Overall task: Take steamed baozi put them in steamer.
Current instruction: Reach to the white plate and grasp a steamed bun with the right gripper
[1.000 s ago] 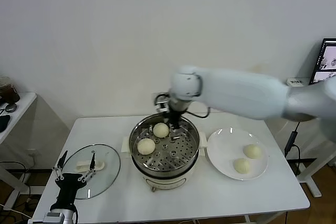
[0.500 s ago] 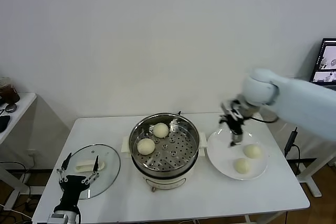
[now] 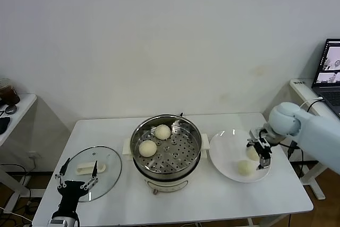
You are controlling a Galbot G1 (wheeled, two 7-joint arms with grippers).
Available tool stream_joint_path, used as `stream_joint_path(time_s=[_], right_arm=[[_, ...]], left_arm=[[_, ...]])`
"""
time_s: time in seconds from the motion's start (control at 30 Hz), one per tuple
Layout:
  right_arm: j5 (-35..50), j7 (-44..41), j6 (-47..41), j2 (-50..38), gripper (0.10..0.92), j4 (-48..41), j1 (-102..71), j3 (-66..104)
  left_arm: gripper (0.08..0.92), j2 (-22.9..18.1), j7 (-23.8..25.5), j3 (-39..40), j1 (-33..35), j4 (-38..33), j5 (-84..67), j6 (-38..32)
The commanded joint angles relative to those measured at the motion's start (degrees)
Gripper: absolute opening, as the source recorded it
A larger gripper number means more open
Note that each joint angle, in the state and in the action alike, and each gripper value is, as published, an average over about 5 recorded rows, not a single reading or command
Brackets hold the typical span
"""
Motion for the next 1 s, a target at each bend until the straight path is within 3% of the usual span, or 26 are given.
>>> stream_joint_path(time_s=[0.03,0.3,0.6,0.87,1.0], right_arm=[[-6.5,1.4,2.4,5.0,0.823,-6.9,-9.7,6.5],[-8.7,3.0,2.6,10.6,0.823,-11.0,-11.3,8.2],[-10.1,2.3,2.1,11.0,0.809,-12.0,-12.2,8.9],[-10.0,2.0,1.3,10.8,0.663,-12.1,-12.8,9.7],[-9.7,1.9,1.1,10.4,0.542,-11.7,-12.3,10.0]], left_arm=[[0.823,-0.1,0.0,-0.5,0.4,-0.1,0.0,-0.1],[0.823,-0.3,-0.1,-1.5,0.9,-0.2,-0.1,-0.3],[0.823,-0.4,-0.1,-1.4,0.7,0.0,-0.1,-0.3],[0.823,-0.3,-0.1,-1.3,0.5,0.1,-0.2,-0.2],[0.823,-0.4,-0.1,-1.3,0.5,-0.1,-0.2,-0.2]])
